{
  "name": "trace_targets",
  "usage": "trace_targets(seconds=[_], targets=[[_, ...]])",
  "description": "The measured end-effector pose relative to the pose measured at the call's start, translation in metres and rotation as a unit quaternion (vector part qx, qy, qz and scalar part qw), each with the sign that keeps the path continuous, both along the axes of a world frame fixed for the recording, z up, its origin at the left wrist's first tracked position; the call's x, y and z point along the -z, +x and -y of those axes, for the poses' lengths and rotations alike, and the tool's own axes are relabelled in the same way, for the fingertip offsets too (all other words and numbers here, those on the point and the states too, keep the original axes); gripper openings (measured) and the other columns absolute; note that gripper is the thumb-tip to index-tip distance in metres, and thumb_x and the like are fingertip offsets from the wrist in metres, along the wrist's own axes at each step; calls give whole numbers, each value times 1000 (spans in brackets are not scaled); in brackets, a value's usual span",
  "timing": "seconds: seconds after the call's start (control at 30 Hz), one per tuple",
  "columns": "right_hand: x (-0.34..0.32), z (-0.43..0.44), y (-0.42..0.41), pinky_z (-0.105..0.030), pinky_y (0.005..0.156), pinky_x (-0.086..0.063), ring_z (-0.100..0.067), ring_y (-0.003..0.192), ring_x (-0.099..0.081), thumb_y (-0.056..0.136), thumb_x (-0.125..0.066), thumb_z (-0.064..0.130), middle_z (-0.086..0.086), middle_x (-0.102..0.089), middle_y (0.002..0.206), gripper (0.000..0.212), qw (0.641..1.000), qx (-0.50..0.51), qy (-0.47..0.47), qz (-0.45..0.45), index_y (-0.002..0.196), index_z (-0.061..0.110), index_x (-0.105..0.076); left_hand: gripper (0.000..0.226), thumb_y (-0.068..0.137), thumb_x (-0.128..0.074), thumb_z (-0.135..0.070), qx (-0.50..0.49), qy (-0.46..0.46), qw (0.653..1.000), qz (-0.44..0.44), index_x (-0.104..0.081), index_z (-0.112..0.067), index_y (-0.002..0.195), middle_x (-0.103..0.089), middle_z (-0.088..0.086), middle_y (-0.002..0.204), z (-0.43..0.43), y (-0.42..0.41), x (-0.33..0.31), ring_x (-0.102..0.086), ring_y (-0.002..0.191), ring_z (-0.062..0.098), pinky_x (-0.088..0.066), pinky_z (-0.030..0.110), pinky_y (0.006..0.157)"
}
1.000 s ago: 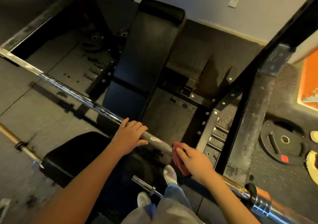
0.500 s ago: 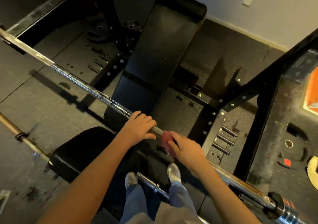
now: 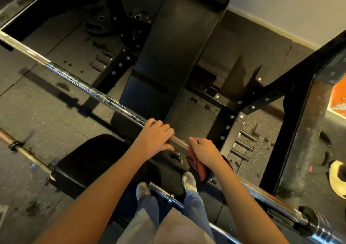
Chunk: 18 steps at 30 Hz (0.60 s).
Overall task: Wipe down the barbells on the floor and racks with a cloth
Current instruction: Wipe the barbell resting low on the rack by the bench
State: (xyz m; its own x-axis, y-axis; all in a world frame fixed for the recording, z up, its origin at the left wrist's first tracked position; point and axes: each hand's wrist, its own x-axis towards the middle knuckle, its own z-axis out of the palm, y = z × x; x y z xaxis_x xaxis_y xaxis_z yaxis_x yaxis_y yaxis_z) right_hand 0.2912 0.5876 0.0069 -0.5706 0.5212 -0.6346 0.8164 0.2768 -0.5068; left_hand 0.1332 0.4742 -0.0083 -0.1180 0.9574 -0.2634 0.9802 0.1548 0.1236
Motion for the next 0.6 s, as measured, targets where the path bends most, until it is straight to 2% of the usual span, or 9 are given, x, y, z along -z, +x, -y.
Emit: trace_targets(seconds=[0.03, 0.1, 0.2, 0.27, 0.33, 0.43, 0.5, 0.6], targets=[[-3, 2, 3, -34, 80, -47, -20, 84, -60, 104, -29, 43, -1, -63, 90, 33, 1000, 1, 3, -2, 98, 30, -59, 42, 92, -45, -57, 0, -1, 1000, 0, -48, -28, 122, -50, -8, 120, 0, -1, -2, -45, 116, 14, -24, 34, 106], [-5, 9, 27, -28, 72, -46, -15, 82, -59, 103, -29, 44, 4, -62, 92, 26, 996, -53, 74, -15, 104, 34, -54, 41, 91, -47, -58, -1, 9, 1000, 6, -50, -28, 118, -52, -9, 117, 2, 0, -4, -47, 113, 14, -26, 34, 104], [-13, 26, 64, -21, 75, -42, -12, 97, -56, 103, -30, 44, 7, -58, 114, 36, 965, -157, 210, 14, 135, 32, -42, 37, 83, -57, -57, -7, 45, 999, 1, -58, -28, 105, -59, -8, 102, 8, 3, -2, -56, 98, 15, -36, 36, 97], [-8, 25, 48, -22, 73, -45, -10, 89, -58, 103, -27, 43, 6, -61, 105, 35, 973, -101, 208, 17, 127, 29, -49, 37, 74, -67, -56, -17, 69, 997, -11, -61, -27, 95, -61, -8, 92, 11, 5, 1, -61, 88, 16, -44, 37, 89], [3, 19, 10, -27, 66, -46, -11, 74, -58, 103, -31, 40, 5, -61, 86, 32, 989, -31, 147, -5, 111, 24, -58, 38, 71, -72, -55, -17, 78, 997, -14, -62, -26, 93, -61, -7, 90, 11, 5, 2, -61, 85, 16, -46, 38, 87], [7, 9, -17, -29, 62, -40, -14, 73, -55, 103, -35, 37, 5, -58, 81, 28, 993, -28, 111, -30, 102, 24, -60, 36, 73, -71, -53, -11, 94, 996, -7, -61, -25, 94, -60, -6, 89, 9, 4, 1, -60, 84, 16, -46, 37, 86], [5, 12, 9, -28, 64, -48, -12, 74, -59, 102, -34, 41, 6, -61, 85, 26, 989, -59, 128, -54, 106, 29, -56, 36, 73, -71, -53, -3, 90, 996, -1, -61, -24, 93, -60, -6, 89, 8, 2, -1, -59, 83, 16, -46, 37, 85], [5, 25, 76, -23, 66, -47, -12, 78, -60, 100, -33, 46, 5, -65, 100, 37, 954, -146, 255, -57, 130, 30, -50, 37, 74, -67, -56, -6, 65, 998, -1, -60, -25, 93, -60, -7, 89, 8, 3, -1, -59, 83, 16, -46, 37, 85]])
